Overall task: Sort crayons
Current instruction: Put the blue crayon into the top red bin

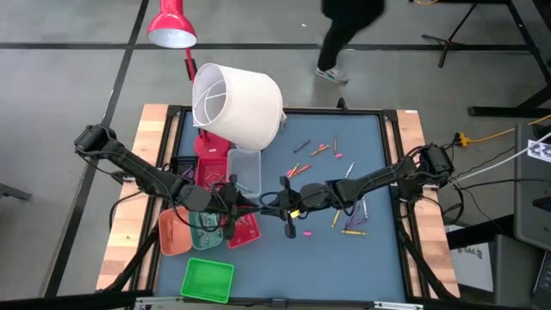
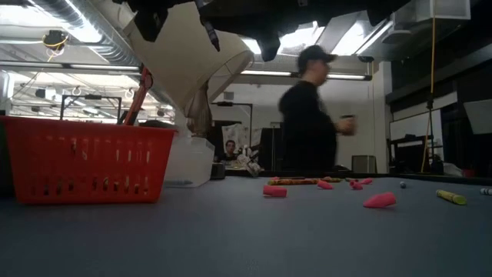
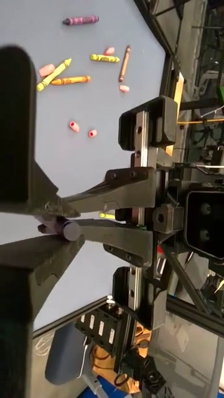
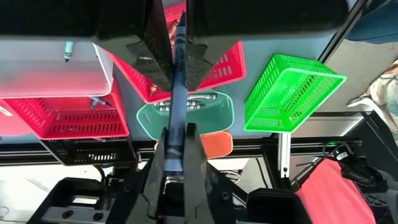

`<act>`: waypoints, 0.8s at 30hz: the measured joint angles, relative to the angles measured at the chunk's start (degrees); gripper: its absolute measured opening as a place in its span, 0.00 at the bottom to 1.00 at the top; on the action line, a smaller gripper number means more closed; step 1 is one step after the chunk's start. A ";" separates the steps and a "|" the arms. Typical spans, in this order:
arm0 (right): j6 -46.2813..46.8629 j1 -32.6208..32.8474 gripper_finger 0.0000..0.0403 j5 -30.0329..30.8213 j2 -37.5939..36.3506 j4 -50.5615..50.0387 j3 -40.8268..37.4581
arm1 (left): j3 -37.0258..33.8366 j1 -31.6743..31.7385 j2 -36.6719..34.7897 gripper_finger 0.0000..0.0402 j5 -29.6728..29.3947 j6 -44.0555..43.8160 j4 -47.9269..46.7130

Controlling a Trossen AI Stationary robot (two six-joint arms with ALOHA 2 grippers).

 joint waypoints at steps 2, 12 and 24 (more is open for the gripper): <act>0.10 0.00 0.05 0.00 0.00 -0.04 0.00 | 0.00 0.00 0.00 0.04 -0.08 0.00 -0.01; 0.06 0.02 0.22 -0.31 0.02 -0.06 0.00 | 0.00 0.00 0.00 0.03 0.00 -0.69 -0.34; 4.55 0.02 0.34 -1.99 -0.26 -15.46 0.00 | 0.01 0.00 -8.34 0.03 2.62 -13.17 -16.28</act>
